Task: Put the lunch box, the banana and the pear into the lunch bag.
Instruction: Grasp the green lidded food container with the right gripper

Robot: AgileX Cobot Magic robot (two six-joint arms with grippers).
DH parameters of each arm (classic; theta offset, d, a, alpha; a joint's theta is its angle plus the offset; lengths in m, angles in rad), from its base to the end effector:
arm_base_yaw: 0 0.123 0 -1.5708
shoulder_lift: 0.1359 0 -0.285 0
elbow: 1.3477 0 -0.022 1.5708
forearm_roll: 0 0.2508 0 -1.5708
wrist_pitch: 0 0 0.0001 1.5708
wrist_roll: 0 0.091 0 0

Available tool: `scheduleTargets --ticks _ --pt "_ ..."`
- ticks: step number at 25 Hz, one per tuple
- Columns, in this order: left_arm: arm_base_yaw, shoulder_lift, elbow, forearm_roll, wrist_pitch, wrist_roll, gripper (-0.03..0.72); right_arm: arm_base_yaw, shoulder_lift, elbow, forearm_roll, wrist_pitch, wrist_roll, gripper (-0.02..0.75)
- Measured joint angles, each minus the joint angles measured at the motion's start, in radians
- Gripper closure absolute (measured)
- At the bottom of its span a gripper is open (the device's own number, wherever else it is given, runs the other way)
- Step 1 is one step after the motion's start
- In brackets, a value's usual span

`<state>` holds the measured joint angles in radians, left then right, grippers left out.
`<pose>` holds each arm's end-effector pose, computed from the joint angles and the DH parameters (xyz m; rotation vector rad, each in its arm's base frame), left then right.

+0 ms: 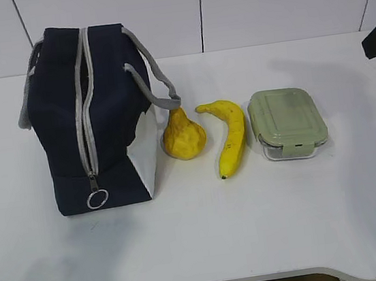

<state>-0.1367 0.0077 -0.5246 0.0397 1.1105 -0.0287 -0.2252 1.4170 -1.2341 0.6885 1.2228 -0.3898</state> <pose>-0.0081 0.0044 0.2802 0.1087 2.0741 -0.0535 0.2764 -0.0075 0.3371 -0.0077 2.6012 0.7717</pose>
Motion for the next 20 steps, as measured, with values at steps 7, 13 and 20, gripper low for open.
scheduleTargets --ticks 7,13,20 --pt "0.0 0.0 0.0 0.0 0.0 0.0 0.452 -0.151 0.124 -0.001 0.114 0.0 -0.157 0.323" --pt "0.0 0.0 0.0 0.0 0.0 0.0 0.451 -0.179 0.276 -0.002 0.222 -0.008 -0.258 0.323" --pt "0.0 0.0 0.0 0.0 0.0 0.0 0.45 -0.179 0.36 -0.002 0.239 -0.018 -0.27 0.324"
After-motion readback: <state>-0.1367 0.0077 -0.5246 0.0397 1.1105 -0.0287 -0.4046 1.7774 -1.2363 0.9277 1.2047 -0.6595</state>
